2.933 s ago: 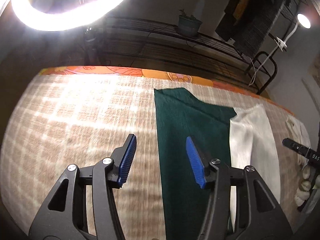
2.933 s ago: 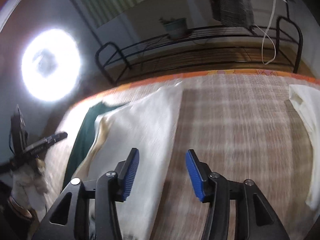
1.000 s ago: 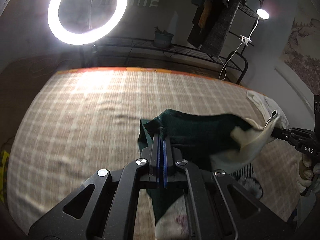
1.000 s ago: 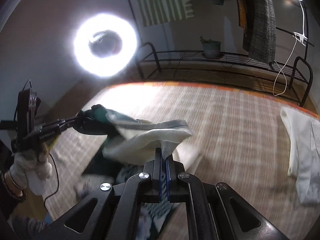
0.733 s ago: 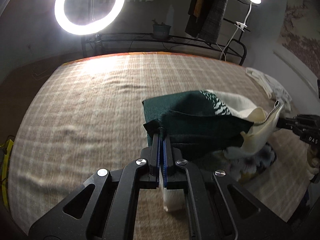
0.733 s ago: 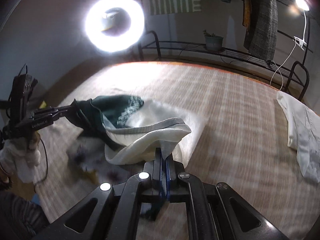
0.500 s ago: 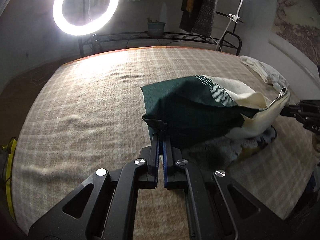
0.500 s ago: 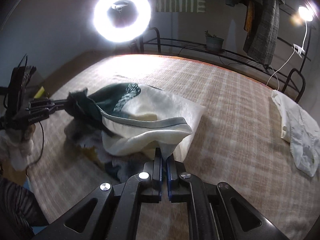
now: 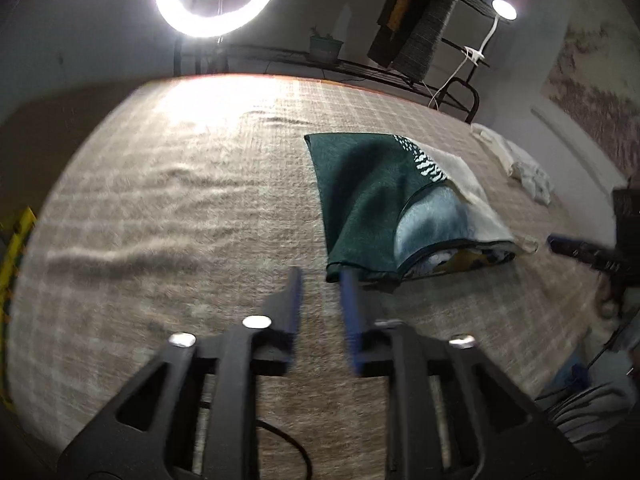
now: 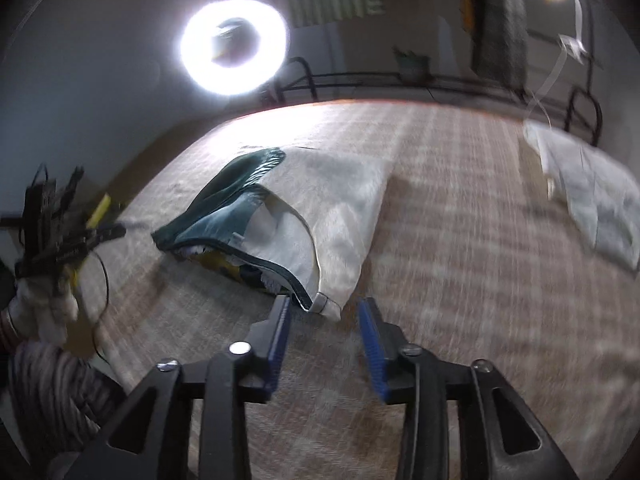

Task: Fold small clothes
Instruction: 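Fold the lifted collar end over onto the hem fold with both tools, release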

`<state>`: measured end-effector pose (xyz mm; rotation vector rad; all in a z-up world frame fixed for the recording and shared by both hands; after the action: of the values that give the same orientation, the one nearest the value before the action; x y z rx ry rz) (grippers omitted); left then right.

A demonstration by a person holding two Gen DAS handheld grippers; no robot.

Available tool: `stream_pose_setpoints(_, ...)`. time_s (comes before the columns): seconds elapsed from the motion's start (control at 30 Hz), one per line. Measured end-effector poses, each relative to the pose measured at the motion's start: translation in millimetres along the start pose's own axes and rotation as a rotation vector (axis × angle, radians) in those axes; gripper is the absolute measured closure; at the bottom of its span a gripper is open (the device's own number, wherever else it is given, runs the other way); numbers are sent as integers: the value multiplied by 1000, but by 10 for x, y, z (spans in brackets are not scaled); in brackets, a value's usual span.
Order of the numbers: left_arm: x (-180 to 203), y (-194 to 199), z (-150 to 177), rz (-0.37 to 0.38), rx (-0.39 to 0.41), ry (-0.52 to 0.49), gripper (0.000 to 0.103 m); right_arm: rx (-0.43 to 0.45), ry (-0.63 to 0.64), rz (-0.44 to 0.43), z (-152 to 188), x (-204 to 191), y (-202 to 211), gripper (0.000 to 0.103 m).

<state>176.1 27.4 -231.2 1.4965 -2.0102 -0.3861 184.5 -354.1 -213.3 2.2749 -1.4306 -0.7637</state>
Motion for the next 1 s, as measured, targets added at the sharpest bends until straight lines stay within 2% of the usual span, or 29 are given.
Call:
stream_pose_setpoints(0.03, -2, -27, 6, 19, -9, 33, 52, -7, -56, -2, 3, 45, -44, 62)
stream_pose_setpoints(0.07, -2, -67, 11, 33, -20, 69, 50, -13, -101, -8, 11, 79, -78, 62)
stream_pose_setpoints(0.13, -10, -191, 48, 46, -58, 159, 49, -21, -214, -33, 36, 142, -148, 58)
stream_pose_setpoints(0.23, -10, -375, 123, 96, -109, 312, 50, -20, -393, -71, 93, 254, -280, 58)
stream_pose_setpoints(0.27, -13, -425, 146, 99, -120, 344, 53, -22, -416, -77, 117, 254, -315, 58)
stream_pose_setpoints(0.3, -15, -464, 161, 103, -122, 373, 67, -27, -434, -83, 136, 259, -360, 59)
stream_pose_setpoints(0.33, -6, -503, 175, 114, -127, 406, 77, -36, -450, -91, 163, 254, -411, 64)
stream_pose_setpoints(0.37, 5, -537, 186, 126, -134, 438, 98, -39, -461, -98, 170, 250, -443, 69)
stream_pose_setpoints(0.43, 5, -534, 163, 122, -123, 464, 101, -45, -487, -118, 178, 226, -503, 86)
stream_pose_setpoints(0.5, 14, -453, 94, 111, -91, 449, 102, -25, -488, -98, 132, 220, -493, 95)
stream_pose_setpoints(0.57, 0, -367, 56, 86, -68, 409, 102, 5, -455, -101, 45, 161, -408, 96)
stream_pose_setpoints(0.63, -42, -363, 115, 37, -83, 338, 102, 26, -390, -100, -29, 82, -294, 97)
stream_pose_setpoints(0.7, -49, -404, 207, 18, -118, 288, 102, 13, -351, -78, -9, 63, -274, 97)
stream_pose_setpoints(0.8, -56, -402, 218, -21, -137, 213, 102, -54, -260, -22, 85, 23, -350, 97)
stream_pose_setpoints(0.87, -46, -353, 123, -23, -128, 180, 102, -77, -198, -7, 103, -53, -354, 95)
stream_pose_setpoints(0.9, -37, -312, 54, -26, -120, 156, 99, -82, -181, -4, 89, -82, -338, 89)
stream_pose_setpoints(0.97, 2, -205, -119, -42, -91, 86, 97, -77, -146, 8, -10, -120, -309, 86)
stream_pose_setpoints(1.0, 24, -151, -226, -47, -71, 53, 97, -63, -129, 18, -84, -139, -275, 81)
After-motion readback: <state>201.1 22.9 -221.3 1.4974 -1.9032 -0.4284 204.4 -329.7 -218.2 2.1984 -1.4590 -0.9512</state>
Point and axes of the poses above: each gripper's, at about its wrist camera, not at the fingertips, and y roughly against the way its jaws point, x to its right, z to its underside, the point moved 8 cm from there along -y, roughly the way its jaws point, and after that the axes turned 14 degrees about x, right-handed, at the moved point
